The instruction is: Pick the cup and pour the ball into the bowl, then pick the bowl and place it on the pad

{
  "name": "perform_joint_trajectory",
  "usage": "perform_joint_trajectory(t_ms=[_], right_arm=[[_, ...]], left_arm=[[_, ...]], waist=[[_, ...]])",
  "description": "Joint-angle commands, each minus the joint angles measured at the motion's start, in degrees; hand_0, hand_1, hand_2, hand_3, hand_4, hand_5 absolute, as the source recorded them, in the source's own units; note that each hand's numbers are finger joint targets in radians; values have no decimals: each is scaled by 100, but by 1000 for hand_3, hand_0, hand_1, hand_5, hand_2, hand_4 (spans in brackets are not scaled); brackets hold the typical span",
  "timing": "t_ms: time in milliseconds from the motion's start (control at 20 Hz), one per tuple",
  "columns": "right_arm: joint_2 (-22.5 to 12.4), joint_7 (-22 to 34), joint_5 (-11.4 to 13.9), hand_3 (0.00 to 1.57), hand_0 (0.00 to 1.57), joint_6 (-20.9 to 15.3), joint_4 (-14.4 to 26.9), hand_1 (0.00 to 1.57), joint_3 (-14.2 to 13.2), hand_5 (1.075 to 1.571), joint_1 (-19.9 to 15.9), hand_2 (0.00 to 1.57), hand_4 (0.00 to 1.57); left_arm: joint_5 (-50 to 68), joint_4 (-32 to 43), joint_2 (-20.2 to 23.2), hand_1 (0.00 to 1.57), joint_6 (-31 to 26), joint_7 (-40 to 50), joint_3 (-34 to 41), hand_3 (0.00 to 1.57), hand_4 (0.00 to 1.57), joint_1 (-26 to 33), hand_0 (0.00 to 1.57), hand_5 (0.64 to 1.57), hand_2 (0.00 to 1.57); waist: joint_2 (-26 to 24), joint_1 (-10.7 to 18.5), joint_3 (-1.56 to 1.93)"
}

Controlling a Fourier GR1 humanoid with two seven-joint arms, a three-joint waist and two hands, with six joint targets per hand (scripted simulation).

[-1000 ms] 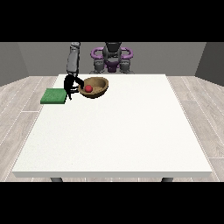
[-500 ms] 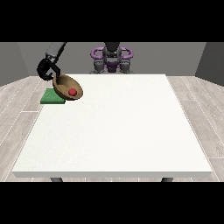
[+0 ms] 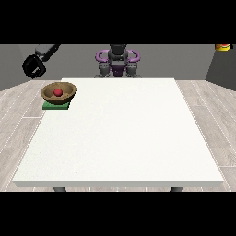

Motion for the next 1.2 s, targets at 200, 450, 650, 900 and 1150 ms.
perform_joint_trajectory(t_ms=[200,450,650,900,1150], right_arm=[[19,-537,-199,430,1571,-1,776,1571,-452,1564,-205,1571,1069],[398,-1065,-302,454,1571,-89,1028,1571,-541,1570,-364,1571,1044],[569,-489,-208,552,1571,-246,918,1571,-319,1571,-464,1571,1023],[8,-382,-455,1011,1571,-163,1409,1571,-758,1568,-659,1571,527],[-150,-684,-301,932,1555,-595,1473,1555,-822,1554,-528,1512,0]], left_arm=[[231,-135,120,0,-181,11,-52,0,1215,-30,0,1552,0],[229,-353,54,0,0,-226,-83,0,1205,-158,0,1556,0],[-39,-102,-74,0,144,-330,-285,0,1203,107,0,1557,0],[334,-77,314,0,-134,-133,-88,0,1190,-142,0,1562,0],[344,-213,193,0,-150,-252,-134,0,1195,82,0,1560,0]], waist=[[430,319,6],[774,382,9],[284,203,3],[584,309,6],[414,349,5]])
